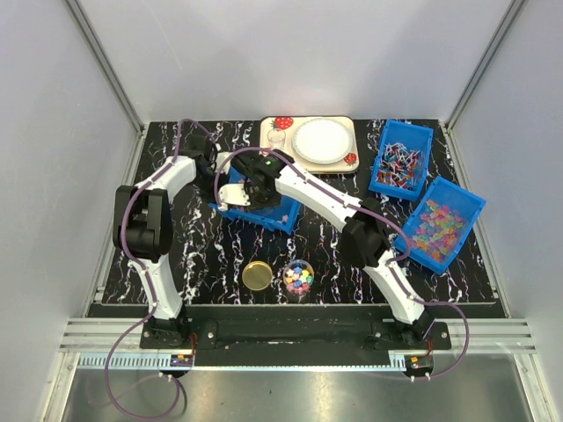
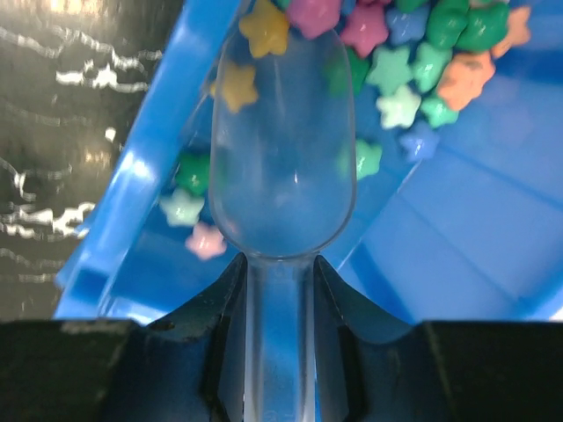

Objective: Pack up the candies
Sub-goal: Scoop the fake candies from the storage box.

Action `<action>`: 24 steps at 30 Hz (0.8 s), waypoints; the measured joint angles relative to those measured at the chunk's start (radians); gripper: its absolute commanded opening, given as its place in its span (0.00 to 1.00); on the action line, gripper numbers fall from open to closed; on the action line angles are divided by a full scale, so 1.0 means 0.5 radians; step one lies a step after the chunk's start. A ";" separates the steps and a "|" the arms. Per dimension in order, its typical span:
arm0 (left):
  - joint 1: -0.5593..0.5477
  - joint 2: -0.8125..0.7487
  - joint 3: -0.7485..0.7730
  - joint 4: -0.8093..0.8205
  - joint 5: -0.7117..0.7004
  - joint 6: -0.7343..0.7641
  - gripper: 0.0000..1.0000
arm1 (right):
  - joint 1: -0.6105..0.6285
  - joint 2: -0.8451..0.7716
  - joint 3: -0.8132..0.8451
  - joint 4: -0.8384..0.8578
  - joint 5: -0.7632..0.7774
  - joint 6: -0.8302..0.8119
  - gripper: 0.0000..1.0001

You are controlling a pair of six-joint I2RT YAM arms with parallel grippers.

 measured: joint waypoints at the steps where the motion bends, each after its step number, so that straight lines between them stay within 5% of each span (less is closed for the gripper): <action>1: 0.000 0.000 0.000 0.000 0.000 0.005 0.00 | -0.001 0.000 -0.019 0.030 -0.018 0.018 0.00; 11: -0.002 0.000 0.000 -0.002 0.004 0.014 0.00 | -0.105 -0.053 -0.364 0.435 -0.197 0.284 0.00; 24: -0.005 0.000 0.000 -0.004 0.008 0.005 0.00 | -0.220 -0.529 -1.151 1.048 -0.405 0.645 0.00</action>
